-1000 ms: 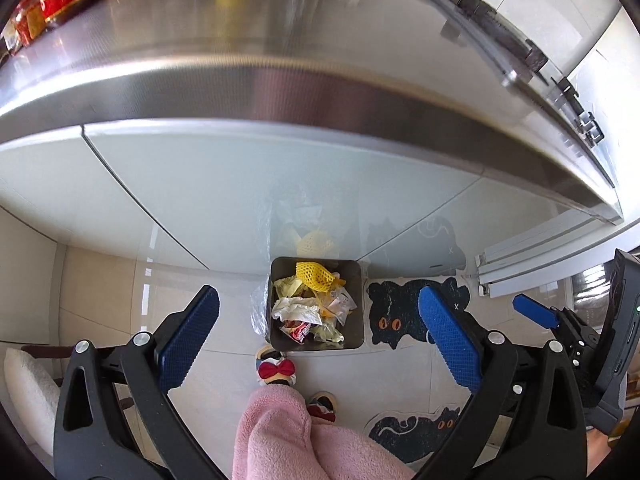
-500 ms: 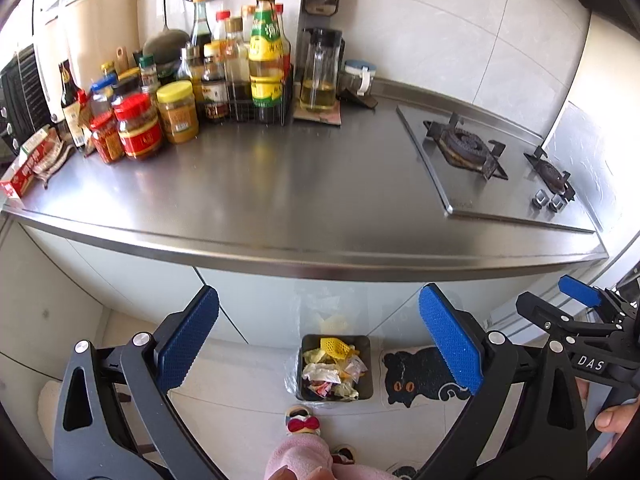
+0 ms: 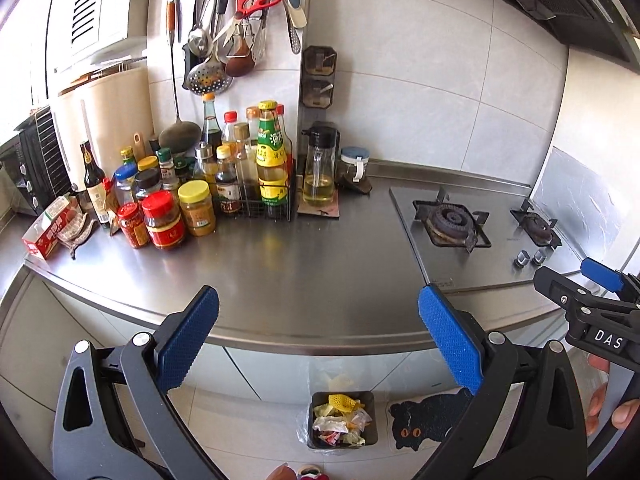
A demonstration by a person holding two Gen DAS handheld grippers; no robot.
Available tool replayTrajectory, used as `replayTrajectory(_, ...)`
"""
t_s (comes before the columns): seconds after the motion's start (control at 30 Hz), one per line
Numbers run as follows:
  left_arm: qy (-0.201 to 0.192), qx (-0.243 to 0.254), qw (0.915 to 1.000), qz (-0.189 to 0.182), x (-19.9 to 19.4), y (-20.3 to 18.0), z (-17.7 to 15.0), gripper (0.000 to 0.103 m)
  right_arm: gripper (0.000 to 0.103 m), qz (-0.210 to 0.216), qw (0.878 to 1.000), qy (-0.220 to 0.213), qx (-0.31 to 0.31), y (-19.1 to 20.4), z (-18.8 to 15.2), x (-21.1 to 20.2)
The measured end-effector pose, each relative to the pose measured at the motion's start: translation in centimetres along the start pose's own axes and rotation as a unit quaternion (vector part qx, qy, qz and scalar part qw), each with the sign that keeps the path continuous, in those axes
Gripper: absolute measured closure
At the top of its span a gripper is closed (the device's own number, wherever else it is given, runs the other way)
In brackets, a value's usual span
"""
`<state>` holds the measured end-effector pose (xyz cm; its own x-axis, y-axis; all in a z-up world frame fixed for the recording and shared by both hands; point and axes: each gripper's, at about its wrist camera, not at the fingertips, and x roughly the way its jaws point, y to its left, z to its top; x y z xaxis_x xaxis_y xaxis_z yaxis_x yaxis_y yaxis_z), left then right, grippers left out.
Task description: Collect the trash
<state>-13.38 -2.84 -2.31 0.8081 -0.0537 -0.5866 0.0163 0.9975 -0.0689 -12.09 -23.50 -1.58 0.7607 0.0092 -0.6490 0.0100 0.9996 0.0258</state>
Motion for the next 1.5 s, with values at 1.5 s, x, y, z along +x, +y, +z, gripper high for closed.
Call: replayTrajectory(1.5, -0.023, 0.006, 0.9997, 0.005, 0.7, -0.5, 3.9, 0.008, 0.003, -0.021, 0.999, -0.035, 0.019, -1.5, 3.3, -0.9)
